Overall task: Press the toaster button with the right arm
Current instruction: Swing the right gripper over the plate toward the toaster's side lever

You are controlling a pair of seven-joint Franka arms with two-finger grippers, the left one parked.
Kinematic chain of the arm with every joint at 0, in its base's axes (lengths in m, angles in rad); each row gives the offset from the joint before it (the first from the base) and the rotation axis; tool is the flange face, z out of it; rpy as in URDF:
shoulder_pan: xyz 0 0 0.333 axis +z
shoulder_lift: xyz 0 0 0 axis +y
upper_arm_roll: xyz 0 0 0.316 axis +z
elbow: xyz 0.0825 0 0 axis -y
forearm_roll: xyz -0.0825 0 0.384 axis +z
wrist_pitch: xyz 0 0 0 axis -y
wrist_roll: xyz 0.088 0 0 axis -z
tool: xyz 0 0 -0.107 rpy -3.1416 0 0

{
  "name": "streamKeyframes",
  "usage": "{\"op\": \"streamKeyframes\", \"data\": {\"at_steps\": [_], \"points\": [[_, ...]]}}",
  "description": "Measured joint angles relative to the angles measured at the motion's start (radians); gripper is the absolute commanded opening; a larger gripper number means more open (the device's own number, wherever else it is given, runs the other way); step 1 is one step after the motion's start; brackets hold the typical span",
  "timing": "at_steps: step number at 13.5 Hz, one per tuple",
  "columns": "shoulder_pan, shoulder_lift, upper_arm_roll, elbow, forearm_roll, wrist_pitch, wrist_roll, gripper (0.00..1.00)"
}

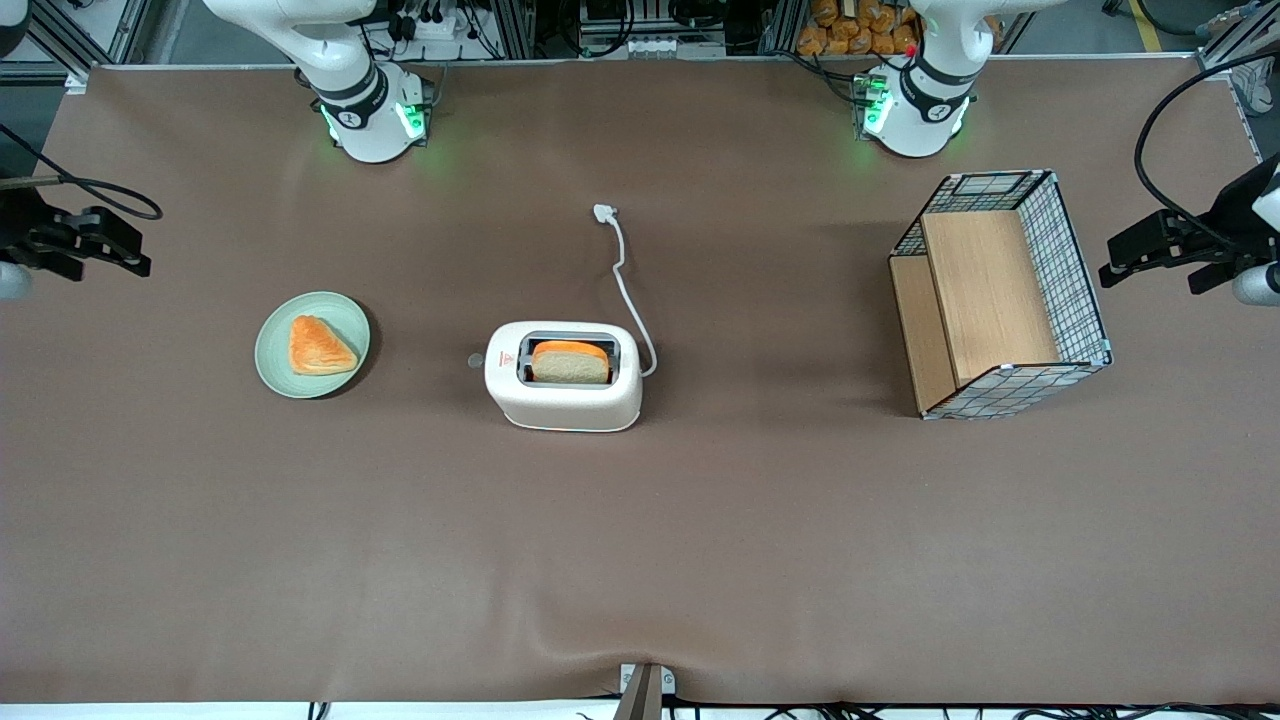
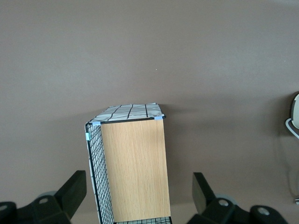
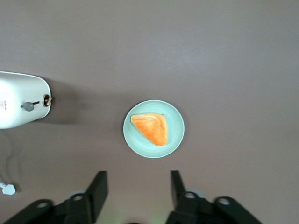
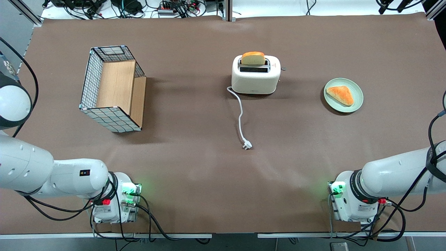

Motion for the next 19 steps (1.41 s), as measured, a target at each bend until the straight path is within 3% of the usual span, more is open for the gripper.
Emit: {"op": "streamKeyframes", "data": {"at_steps": [6, 9, 12, 16, 19], "points": [[0.045, 0.089, 0.003, -0.007, 0.065, -0.003, 0.051, 0.0], [0.064, 0.141, 0.003, -0.026, 0.186, -0.008, 0.122, 0.0], [0.08, 0.203, 0.004, -0.037, 0.256, -0.003, 0.176, 0.0], [0.099, 0.254, 0.004, -0.111, 0.388, 0.106, 0.186, 0.0], [0.13, 0.266, 0.005, -0.168, 0.435, 0.182, 0.186, 0.0]]}}
